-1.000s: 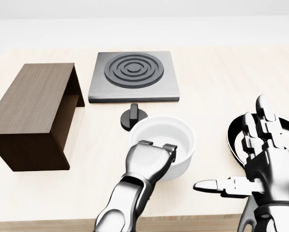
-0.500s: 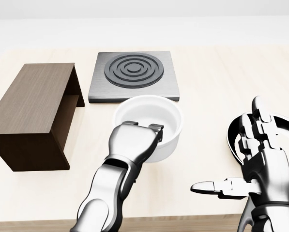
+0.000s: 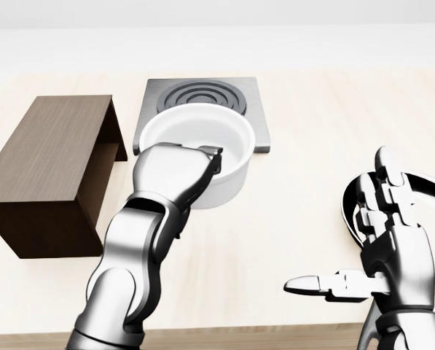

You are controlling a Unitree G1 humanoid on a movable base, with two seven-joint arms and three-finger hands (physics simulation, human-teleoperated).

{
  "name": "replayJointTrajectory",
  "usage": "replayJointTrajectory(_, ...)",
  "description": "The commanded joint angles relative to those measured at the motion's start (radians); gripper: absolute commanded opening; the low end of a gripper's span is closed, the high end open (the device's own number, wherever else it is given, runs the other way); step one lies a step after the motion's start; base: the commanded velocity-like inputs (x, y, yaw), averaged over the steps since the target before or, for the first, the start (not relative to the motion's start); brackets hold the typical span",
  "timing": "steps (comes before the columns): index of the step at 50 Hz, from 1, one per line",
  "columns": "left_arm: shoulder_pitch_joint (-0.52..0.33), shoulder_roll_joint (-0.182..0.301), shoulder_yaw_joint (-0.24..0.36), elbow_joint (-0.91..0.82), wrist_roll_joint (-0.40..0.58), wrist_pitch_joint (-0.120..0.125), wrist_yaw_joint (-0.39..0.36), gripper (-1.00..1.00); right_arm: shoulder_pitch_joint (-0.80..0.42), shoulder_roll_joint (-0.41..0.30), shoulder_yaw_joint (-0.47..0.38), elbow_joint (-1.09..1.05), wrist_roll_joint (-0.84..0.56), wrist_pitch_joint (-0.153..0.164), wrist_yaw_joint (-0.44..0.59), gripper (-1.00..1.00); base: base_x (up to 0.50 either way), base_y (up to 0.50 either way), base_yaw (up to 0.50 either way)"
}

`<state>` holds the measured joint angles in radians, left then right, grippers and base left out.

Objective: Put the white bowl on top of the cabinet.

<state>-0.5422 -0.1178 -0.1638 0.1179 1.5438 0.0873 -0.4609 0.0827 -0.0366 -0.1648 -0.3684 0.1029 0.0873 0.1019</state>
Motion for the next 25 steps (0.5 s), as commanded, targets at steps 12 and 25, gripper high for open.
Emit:
replayJointTrajectory(12, -0.186, 0.106, 0.091, -0.002, -0.026, 0.000, -0.043, -1.00, 0.001, 0.003, 0.009, 0.004, -0.008, 0.000, -0.003, 1.00, 0.00, 0.00, 0.00)
replayJointTrajectory(25, -0.267, 0.180, 0.131, 0.050, -0.089, 0.000, -0.038, -1.00, 0.002, 0.005, 0.017, 0.012, -0.015, 0.000, -0.003, 1.00, 0.00, 0.00, 0.00)
